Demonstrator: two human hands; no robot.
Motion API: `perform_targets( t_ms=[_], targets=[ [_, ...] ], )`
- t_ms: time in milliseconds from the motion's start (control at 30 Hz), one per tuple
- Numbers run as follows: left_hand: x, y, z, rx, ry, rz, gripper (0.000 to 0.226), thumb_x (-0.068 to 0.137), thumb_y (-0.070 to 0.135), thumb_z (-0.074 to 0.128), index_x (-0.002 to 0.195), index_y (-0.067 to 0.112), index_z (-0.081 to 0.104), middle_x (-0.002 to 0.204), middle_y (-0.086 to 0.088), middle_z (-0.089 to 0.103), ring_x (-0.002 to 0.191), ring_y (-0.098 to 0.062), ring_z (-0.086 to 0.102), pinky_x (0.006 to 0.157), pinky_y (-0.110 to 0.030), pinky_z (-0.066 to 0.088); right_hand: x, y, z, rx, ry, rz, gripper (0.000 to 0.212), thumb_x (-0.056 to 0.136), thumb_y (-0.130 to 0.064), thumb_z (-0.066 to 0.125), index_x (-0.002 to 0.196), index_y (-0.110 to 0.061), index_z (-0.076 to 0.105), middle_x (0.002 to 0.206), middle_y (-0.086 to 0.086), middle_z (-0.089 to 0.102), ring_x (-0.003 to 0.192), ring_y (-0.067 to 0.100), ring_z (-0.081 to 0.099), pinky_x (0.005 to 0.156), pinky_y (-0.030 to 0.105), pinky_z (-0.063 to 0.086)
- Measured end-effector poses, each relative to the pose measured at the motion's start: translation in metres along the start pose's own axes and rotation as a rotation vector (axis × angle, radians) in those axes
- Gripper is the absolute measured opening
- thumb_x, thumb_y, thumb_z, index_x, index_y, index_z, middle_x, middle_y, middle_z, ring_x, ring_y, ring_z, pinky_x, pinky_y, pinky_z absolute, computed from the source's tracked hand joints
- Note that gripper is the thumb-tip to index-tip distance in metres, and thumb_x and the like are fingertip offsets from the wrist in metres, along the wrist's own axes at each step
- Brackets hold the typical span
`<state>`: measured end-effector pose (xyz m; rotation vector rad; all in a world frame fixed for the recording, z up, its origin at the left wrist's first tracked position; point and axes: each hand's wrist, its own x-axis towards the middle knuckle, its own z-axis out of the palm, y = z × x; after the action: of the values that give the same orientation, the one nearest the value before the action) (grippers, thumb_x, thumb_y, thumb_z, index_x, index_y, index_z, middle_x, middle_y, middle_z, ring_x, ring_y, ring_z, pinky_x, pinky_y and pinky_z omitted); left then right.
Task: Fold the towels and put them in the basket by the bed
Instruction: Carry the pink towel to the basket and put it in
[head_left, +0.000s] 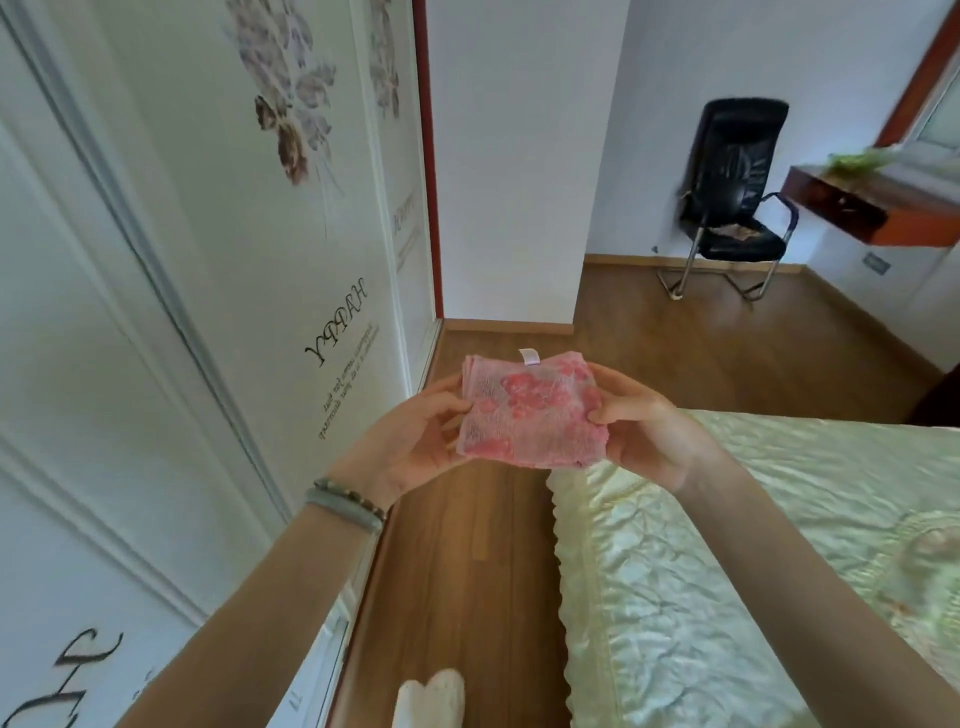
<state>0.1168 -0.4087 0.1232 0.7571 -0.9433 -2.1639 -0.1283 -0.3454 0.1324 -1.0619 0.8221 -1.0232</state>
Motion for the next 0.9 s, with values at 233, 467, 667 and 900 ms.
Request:
perform_targets(
  t_ms=[233,467,667,900],
  targets=[
    [0.122,0.057,-0.029,0.061,-0.097,-0.010,0.032,0.085,0.000,0.056,0.110,0.014,0.070,0.102,-0.011,0.046,0.092,-0.022,0.036,0.064,-0.024,0.052,0.101,-0.023,-0.067,-0.005,0.045,-0.030,0.059,0.076,-0.001,0.053,0.133,-0.006,0.044,0.123,0.018,0.040,0.110,0.038,0.036,0.097,0.057,0.026],
    [0.243,0.134,-0.046,0.104,-0.169,-0.025,0.035,0.087,-0.001,0.052,0.118,0.010,0.064,0.082,-0.005,0.052,0.065,-0.012,0.046,0.061,-0.025,0.055,0.205,-0.069,-0.124,0.017,0.097,-0.063,0.061,0.077,0.001,0.048,0.136,-0.009,0.042,0.134,0.024,0.042,0.119,0.040,0.045,0.101,0.053,0.039],
    [0.337,0.174,-0.065,0.072,-0.230,-0.081,0.042,0.084,0.002,0.059,0.126,0.008,0.057,0.107,-0.011,0.049,0.087,-0.019,0.048,0.077,-0.031,0.052,0.271,-0.091,-0.170,0.010,0.128,-0.074,0.060,0.075,0.002,0.046,0.135,-0.008,0.044,0.127,0.018,0.049,0.114,0.035,0.051,0.094,0.045,0.046],
    [0.448,0.198,-0.078,0.021,-0.228,-0.129,0.044,0.084,-0.001,0.057,0.128,0.008,0.055,0.103,-0.011,0.054,0.083,-0.017,0.057,0.066,-0.030,0.057,0.346,-0.102,-0.248,0.047,0.184,-0.068,0.060,0.076,0.002,0.047,0.135,-0.008,0.044,0.128,0.018,0.049,0.114,0.035,0.052,0.092,0.044,0.050]
  ],
)
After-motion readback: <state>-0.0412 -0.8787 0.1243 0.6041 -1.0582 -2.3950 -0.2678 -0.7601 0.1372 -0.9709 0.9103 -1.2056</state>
